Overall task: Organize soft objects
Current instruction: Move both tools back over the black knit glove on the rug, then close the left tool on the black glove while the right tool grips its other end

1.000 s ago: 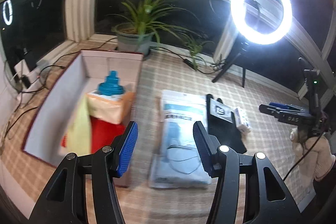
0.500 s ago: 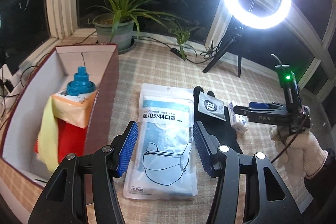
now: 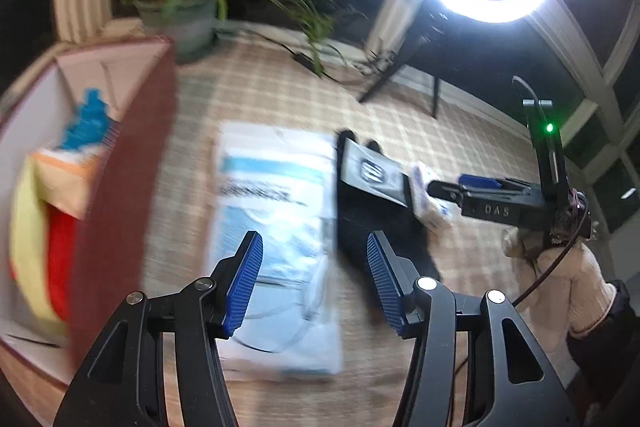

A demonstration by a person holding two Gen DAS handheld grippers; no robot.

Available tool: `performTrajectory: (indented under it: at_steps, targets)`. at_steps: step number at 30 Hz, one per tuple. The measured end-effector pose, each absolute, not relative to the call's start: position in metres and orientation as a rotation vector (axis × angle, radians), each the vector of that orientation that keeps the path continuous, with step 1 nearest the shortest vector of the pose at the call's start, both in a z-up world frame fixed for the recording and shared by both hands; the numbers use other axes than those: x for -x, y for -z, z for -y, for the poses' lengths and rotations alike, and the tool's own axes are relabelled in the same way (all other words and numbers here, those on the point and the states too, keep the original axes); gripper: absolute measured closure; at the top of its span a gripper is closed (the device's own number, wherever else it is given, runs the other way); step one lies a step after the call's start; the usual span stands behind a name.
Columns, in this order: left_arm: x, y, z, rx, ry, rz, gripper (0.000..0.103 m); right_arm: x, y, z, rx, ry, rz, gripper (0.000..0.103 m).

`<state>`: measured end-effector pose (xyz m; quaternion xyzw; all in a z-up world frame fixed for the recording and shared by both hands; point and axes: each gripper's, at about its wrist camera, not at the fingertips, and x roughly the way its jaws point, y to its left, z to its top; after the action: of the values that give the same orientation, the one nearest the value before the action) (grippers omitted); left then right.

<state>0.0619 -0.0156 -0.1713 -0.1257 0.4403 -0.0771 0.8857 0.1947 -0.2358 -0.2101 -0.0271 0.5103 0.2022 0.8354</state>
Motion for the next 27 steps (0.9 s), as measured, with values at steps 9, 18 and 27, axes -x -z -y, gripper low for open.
performTrajectory:
  at_steps: [9,18,27]
  targets:
    - [-0.073,0.208,0.058,0.322,0.3,-1.04,0.054,-0.16,0.215,0.271,-0.168,-0.495,-1.149,0.035]
    - [-0.088,0.231,0.07,0.392,0.346,-1.132,0.067,-0.153,0.238,0.277,-0.377,-0.601,-1.258,0.053]
    - [-0.104,0.246,0.06,0.496,0.304,-1.185,0.067,-0.162,0.254,0.261,-0.457,-0.677,-1.334,0.065]
